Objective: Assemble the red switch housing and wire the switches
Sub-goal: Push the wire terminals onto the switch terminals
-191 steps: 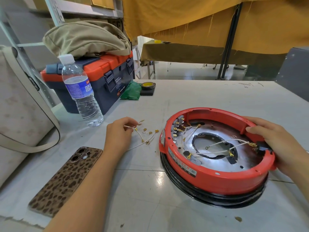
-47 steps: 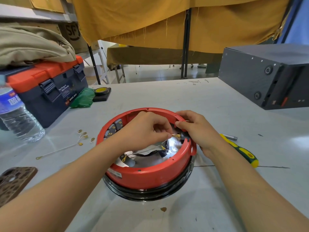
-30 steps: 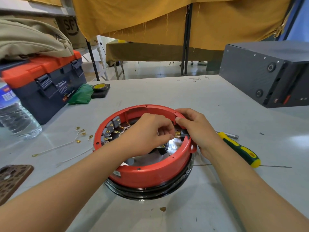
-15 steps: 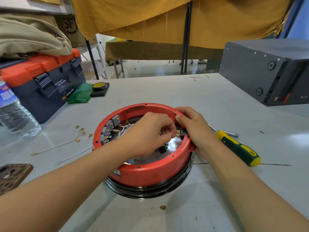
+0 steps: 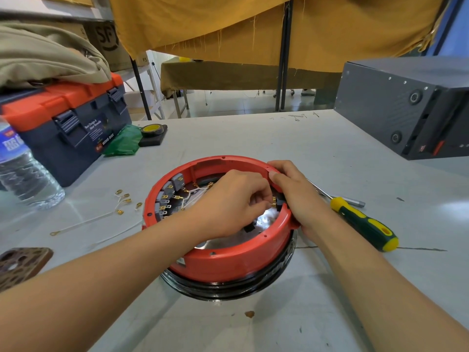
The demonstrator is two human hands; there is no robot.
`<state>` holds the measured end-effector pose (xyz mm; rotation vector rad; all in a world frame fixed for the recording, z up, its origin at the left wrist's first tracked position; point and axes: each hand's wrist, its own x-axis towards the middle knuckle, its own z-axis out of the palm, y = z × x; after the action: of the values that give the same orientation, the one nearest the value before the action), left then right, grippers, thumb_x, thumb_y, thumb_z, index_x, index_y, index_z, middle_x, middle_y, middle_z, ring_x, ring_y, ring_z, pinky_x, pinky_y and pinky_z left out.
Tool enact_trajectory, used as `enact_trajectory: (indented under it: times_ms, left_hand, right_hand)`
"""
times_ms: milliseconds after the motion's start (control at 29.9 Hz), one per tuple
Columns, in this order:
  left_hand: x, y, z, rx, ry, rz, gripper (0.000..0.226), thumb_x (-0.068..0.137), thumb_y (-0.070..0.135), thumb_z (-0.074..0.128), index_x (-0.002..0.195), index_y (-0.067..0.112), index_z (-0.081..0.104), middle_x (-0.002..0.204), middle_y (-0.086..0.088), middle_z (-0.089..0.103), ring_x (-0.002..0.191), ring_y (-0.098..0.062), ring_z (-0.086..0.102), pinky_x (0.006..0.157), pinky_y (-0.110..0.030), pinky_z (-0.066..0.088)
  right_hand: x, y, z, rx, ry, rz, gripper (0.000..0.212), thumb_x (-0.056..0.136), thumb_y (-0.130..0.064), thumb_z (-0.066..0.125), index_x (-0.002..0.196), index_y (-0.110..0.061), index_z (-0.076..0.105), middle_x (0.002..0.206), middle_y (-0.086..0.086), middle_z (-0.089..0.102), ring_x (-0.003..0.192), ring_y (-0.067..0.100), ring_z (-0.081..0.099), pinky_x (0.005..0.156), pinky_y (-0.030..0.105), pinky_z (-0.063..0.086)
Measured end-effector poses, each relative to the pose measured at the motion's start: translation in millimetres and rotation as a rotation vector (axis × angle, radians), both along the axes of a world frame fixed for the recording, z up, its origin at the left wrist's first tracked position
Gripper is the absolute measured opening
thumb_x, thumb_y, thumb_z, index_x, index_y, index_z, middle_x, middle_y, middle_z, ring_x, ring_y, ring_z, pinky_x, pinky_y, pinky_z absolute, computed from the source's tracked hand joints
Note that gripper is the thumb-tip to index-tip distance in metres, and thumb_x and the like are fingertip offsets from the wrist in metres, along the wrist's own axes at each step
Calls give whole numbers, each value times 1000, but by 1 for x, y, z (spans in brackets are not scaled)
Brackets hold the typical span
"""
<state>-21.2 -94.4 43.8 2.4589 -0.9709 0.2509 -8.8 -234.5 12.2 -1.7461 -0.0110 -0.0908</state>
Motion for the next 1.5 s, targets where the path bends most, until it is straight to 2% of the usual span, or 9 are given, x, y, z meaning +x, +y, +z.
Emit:
enact_trajectory:
  times_ms: [301, 502, 635, 702, 802, 1003, 1170, 1337, 1505]
  left_hand:
    - [1, 4, 2, -57, 38, 11, 3, 81, 8, 69, 81, 9, 73, 76, -1, 71, 66, -5, 58, 63, -6, 39]
    - [3, 17, 10, -243, 198, 109, 4, 82, 14, 70, 83, 15, 74, 73, 3, 73, 69, -4, 68, 71, -16, 53]
    - [2, 39, 14, -269, 164, 236, 7, 80, 15, 72, 83, 22, 72, 82, 10, 71, 75, 3, 64, 70, -6, 45]
    - [-1, 55, 12, -267, 100, 347, 12, 79, 15, 74, 85, 25, 70, 90, 12, 66, 80, 4, 59, 71, -3, 40]
    - [-8, 78, 6, -195, 40, 517, 22, 77, 18, 74, 96, 27, 67, 110, 3, 57, 99, -7, 53, 83, -17, 37]
    - [-23, 104, -5, -266, 176, 733, 37, 76, 22, 73, 108, 30, 56, 120, -2, 49, 111, -18, 50, 93, -35, 44]
    - [-27, 107, -9, -325, 182, 714, 30, 82, 8, 62, 108, 24, 62, 112, -1, 62, 101, -18, 58, 89, -40, 51]
    - [-20, 113, -6, -334, 243, 632, 29, 85, 7, 60, 101, 32, 62, 103, 6, 64, 96, -12, 60, 77, -27, 49]
    - [-8, 116, 2, -242, 348, 415, 35, 88, 4, 58, 114, 27, 59, 121, 9, 62, 116, -11, 56, 101, -35, 44]
  right_hand:
    - [3, -5, 2, -46, -11, -3, 29, 94, -10, 45, 118, -20, 57, 108, 1, 65, 96, 19, 63, 87, 35, 51]
    - [3, -7, 4, -71, -12, -14, 34, 94, -10, 46, 125, -20, 55, 115, 1, 63, 100, 17, 61, 89, 34, 51]
    - [4, -7, 3, -86, -24, 12, 42, 95, -8, 43, 134, -23, 49, 133, -2, 54, 112, 15, 55, 98, 33, 45]
    - [4, -8, 2, -104, -37, 22, 45, 96, -6, 40, 135, -27, 48, 136, -3, 51, 103, 14, 58, 88, 29, 48]
    - [3, -9, 3, -149, -62, 32, 49, 95, -4, 37, 136, -28, 47, 137, -3, 50, 71, 3, 51, 68, 22, 44]
    - [0, -8, 7, -256, -75, -2, 49, 94, -6, 36, 135, -30, 46, 131, 4, 53, 75, 13, 58, 64, 24, 46]
    - [-1, -5, 11, -245, -41, -57, 43, 92, -10, 44, 132, -24, 49, 127, 1, 54, 99, 18, 55, 86, 30, 46]
    - [-1, -10, 19, -213, -22, -12, 29, 92, -13, 52, 120, -20, 56, 109, -2, 58, 83, 14, 56, 73, 25, 42]
    - [2, -13, 29, -216, -28, 107, 27, 92, -16, 57, 118, -23, 59, 121, -4, 59, 100, 6, 57, 81, 18, 44]
